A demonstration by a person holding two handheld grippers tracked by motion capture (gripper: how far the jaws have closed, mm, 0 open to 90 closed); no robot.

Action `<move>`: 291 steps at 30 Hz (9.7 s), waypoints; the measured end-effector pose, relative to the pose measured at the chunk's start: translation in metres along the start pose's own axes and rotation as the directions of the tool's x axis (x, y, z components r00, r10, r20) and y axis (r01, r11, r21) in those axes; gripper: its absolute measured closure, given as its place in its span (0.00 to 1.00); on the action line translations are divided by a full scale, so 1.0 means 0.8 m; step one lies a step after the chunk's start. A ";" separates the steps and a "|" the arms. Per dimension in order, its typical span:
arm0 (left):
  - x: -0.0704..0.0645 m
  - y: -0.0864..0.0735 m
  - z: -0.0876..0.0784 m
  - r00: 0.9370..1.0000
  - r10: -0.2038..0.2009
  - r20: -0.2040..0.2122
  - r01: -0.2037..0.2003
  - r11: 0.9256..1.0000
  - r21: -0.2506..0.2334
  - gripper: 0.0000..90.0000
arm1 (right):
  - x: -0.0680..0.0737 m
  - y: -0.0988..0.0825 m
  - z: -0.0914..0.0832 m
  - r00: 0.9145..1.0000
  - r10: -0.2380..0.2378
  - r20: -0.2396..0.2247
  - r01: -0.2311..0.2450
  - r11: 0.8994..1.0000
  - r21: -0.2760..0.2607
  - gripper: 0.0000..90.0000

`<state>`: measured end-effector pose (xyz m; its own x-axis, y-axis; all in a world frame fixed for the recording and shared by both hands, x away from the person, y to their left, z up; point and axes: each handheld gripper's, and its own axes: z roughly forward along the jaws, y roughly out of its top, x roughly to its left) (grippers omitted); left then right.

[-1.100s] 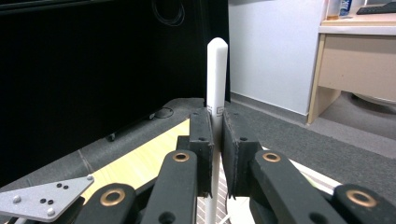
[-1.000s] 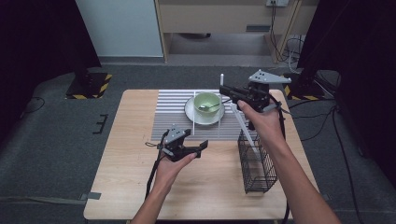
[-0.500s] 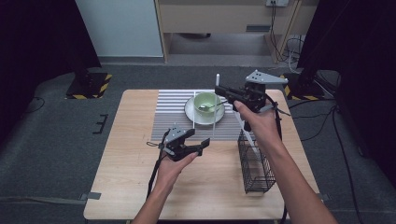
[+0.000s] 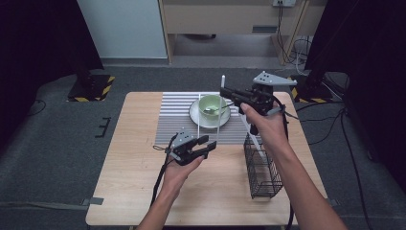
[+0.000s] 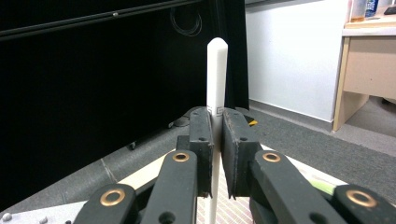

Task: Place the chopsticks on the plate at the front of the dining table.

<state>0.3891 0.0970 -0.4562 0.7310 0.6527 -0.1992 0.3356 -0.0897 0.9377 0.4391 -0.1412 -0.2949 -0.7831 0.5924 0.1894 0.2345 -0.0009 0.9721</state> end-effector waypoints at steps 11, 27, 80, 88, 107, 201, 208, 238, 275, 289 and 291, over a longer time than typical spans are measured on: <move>-0.004 0.000 0.003 1.000 0.011 0.016 -0.011 1.000 0.010 0.73 | 0.006 0.001 0.000 1.000 0.003 -0.021 -0.003 1.000 -0.002 0.93; -0.009 -0.002 0.010 1.000 0.009 0.026 -0.010 1.000 0.014 0.83 | 0.014 0.003 0.000 0.998 0.016 -0.056 -0.016 1.000 0.000 0.93; -0.010 0.000 0.001 0.999 0.039 -0.017 -0.039 0.999 0.006 0.96 | 0.012 -0.001 0.015 0.998 0.024 -0.053 -0.022 0.999 0.030 0.85; -0.008 0.003 0.001 0.999 0.034 -0.038 -0.034 0.999 -0.004 0.96 | 0.012 -0.002 0.011 1.000 0.006 -0.031 -0.004 0.999 0.040 0.66; 0.005 0.019 -0.006 0.992 0.022 -0.127 -0.026 0.999 -0.032 0.96 | -0.058 -0.035 -0.073 0.971 -0.039 0.238 0.037 0.999 0.011 0.30; 0.061 0.006 0.025 0.863 -0.088 -0.498 0.129 0.990 0.049 0.96 | -0.186 -0.306 -0.125 0.771 -0.009 0.637 -0.268 0.902 0.338 0.16; 0.066 0.003 0.027 0.860 -0.127 -0.495 0.171 0.984 0.044 0.96 | -0.185 -0.307 -0.124 0.771 -0.011 0.637 -0.273 0.898 0.346 0.17; 0.084 -0.011 0.042 0.847 -0.124 -0.517 0.191 0.978 0.079 0.96 | -0.183 -0.310 -0.119 0.779 -0.054 0.625 -0.271 0.869 0.413 0.09; 0.102 -0.028 0.064 0.815 -0.141 -0.562 0.241 0.965 0.107 0.96 | -0.184 -0.310 -0.120 0.789 -0.055 0.612 -0.265 0.868 0.420 0.08; 0.104 -0.031 0.077 0.797 -0.152 -0.585 0.265 0.958 0.111 0.96 | -0.185 -0.310 -0.121 0.791 -0.049 0.610 -0.266 0.869 0.416 0.09; 0.105 -0.031 0.077 0.793 -0.156 -0.588 0.270 0.956 0.112 0.96 | -0.185 -0.310 -0.121 0.791 -0.050 0.609 -0.266 0.869 0.416 0.09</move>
<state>0.4786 0.1077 -0.5140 0.1781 0.9745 -0.1366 0.5848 0.0068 0.8111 0.4409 -0.3064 -0.5503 -0.2804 0.9597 0.0174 0.6521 0.1772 0.7372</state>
